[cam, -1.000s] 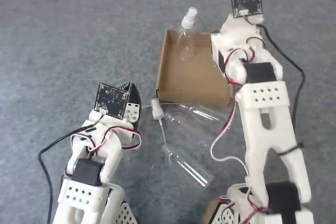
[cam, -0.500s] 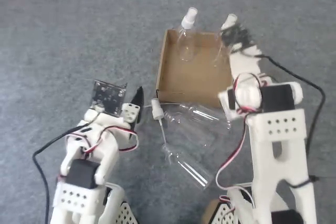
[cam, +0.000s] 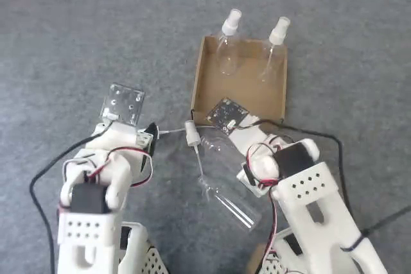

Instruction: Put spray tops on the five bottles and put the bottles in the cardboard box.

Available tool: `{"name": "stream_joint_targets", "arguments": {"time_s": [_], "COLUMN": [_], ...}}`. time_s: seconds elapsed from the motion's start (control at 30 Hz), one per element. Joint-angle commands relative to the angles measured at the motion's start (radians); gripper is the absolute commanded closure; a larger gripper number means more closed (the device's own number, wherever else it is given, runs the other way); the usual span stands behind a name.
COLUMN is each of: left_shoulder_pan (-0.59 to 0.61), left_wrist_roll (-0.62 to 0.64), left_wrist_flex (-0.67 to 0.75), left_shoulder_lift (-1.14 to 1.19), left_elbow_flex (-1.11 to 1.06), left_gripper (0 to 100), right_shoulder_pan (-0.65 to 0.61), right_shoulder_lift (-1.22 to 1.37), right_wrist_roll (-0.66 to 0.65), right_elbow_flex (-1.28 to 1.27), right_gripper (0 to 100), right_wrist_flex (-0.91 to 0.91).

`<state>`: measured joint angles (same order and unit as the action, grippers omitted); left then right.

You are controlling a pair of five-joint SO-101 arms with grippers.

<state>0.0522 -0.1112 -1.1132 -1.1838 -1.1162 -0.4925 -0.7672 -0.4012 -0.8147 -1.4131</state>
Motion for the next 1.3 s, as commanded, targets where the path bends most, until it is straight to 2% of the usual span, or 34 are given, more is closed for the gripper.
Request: {"name": "stream_joint_targets", "arguments": {"time_s": [0.0,0.17,0.4,0.67,1.27], "left_shoulder_pan": [0.002,0.005,0.005,0.005,0.005], "left_wrist_roll": [-0.005,-0.005,-0.005,-0.005,-0.005], "left_wrist_flex": [0.071,0.186,0.184,0.192,0.192], "left_shoulder_lift": [0.089,0.098,0.098,0.098,0.098], "left_elbow_flex": [-0.012,-0.120,-0.130,-0.147,-0.151], "left_gripper": [85,85,85,85,85], "right_shoulder_pan": [0.022,0.128,0.156,0.223,0.231], "right_shoulder_lift": [-0.033,-0.031,-0.018,0.174,0.384], "right_wrist_roll": [-0.011,-0.017,-0.055,-0.060,-0.060], "right_elbow_flex": [-0.031,-0.028,-0.028,-0.006,-0.012], "right_gripper": [73.4,73.4,73.4,73.4,73.8], "right_wrist_flex": [0.091,0.160,0.194,0.295,0.414]}}
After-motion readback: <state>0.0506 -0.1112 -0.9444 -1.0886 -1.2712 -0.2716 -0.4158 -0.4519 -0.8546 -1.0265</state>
